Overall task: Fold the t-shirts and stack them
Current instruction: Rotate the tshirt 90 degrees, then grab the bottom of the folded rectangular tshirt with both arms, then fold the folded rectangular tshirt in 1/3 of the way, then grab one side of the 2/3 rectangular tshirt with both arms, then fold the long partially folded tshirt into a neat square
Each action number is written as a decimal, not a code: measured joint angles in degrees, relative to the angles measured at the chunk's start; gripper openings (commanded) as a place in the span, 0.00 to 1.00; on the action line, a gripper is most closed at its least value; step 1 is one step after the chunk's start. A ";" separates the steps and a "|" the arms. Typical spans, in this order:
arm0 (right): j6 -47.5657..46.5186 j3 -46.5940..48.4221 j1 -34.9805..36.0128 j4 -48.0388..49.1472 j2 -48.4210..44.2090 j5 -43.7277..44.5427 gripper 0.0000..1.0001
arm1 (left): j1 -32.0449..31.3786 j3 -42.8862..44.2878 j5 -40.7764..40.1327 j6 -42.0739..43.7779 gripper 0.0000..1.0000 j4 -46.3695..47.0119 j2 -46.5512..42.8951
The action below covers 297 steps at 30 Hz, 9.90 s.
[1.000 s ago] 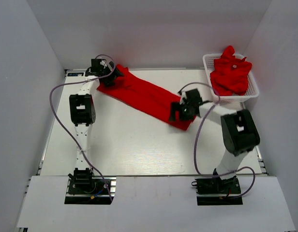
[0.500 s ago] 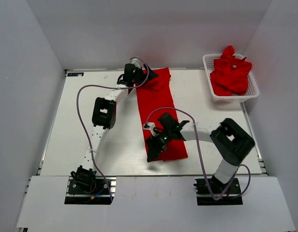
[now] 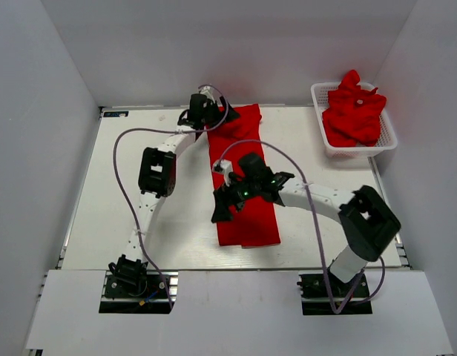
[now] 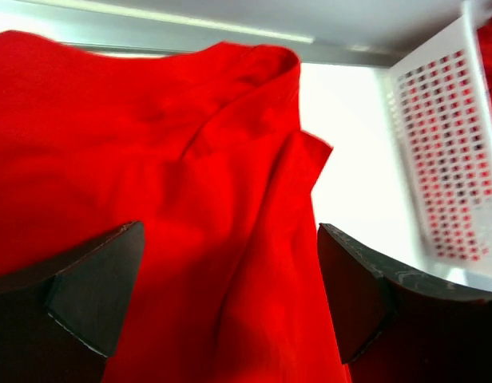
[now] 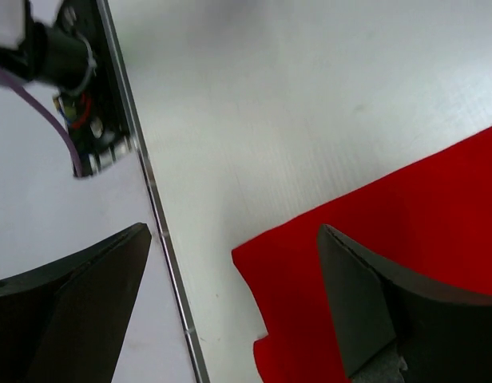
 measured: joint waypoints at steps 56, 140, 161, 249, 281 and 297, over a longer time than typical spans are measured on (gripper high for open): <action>29.51 -32.68 -13.62 -15.72 -29.09 21.51 0.09 | -32.04 -94.86 -10.45 -1.46 0.11 -24.37 -73.31; 12.33 33.33 -28.26 -12.74 23.76 25.55 0.90 | -5.60 -43.63 -23.93 13.40 0.95 -26.53 -38.36; 14.40 11.61 -30.60 -8.61 4.33 23.08 0.90 | -3.52 -61.20 -16.22 11.58 1.00 -21.62 -50.95; 13.42 15.63 -28.50 -13.42 -3.28 22.34 0.00 | -11.28 -58.77 -29.79 0.00 0.00 -33.83 -64.28; 19.04 48.61 -30.16 -13.11 31.78 26.99 0.90 | 1.99 -32.26 -19.45 5.01 1.00 -28.37 -31.89; 15.78 32.46 -32.61 -9.01 16.52 19.30 0.90 | 2.89 -38.91 -6.40 14.36 1.00 -21.62 -39.82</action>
